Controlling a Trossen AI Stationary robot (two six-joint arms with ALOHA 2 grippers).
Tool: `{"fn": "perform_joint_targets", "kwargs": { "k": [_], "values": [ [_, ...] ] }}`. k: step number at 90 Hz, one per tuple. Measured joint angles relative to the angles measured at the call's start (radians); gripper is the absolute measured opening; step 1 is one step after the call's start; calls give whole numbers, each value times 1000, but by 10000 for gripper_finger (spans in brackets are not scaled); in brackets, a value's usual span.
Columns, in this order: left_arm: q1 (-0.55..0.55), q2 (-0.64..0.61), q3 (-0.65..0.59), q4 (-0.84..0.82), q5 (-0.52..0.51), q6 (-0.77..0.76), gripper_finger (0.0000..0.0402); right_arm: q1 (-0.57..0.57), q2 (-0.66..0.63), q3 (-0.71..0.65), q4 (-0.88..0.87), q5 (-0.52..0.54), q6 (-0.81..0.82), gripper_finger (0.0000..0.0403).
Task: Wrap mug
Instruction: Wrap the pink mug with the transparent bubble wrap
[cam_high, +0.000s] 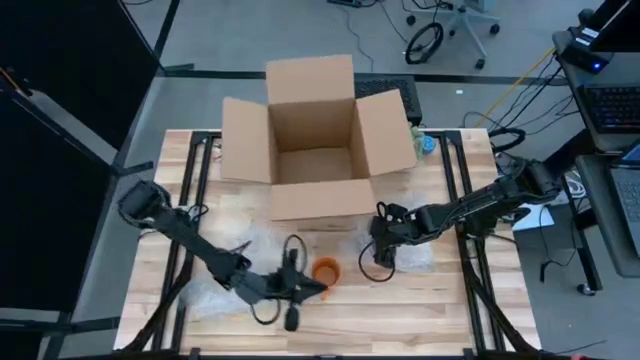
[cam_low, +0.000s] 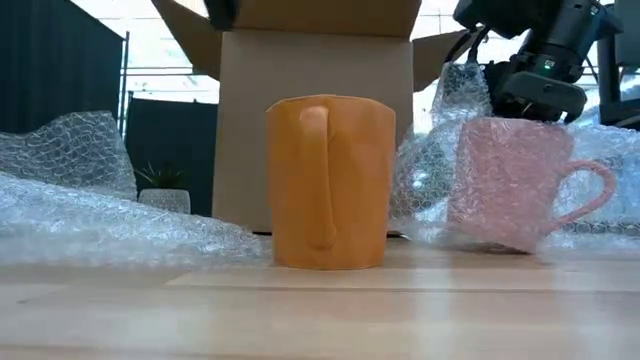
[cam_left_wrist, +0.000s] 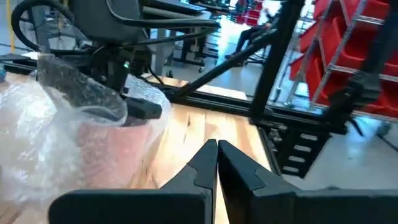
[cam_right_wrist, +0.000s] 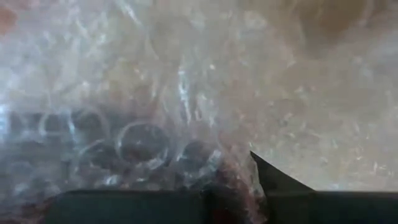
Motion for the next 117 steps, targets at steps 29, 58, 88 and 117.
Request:
{"fn": "perform_joint_targets", "kwargs": {
  "k": [29, 58, 88, 117],
  "values": [
    [122, 122, 106, -3, -7, 4, 0, 0, 0, 0, 0, -1, -7, 17],
    [206, 172, 121, 4, 31, 29, 0, 0, 0, 0, 8, -3, -16, 17],
    [298, 303, 264, -2, 220, 108, 0, 0, 2, -2, 33, -25, 0, 17],
    [324, 349, 302, -118, 236, 103, 0, 0, 2, -1, 37, -29, 4, 17]
  ]
}}
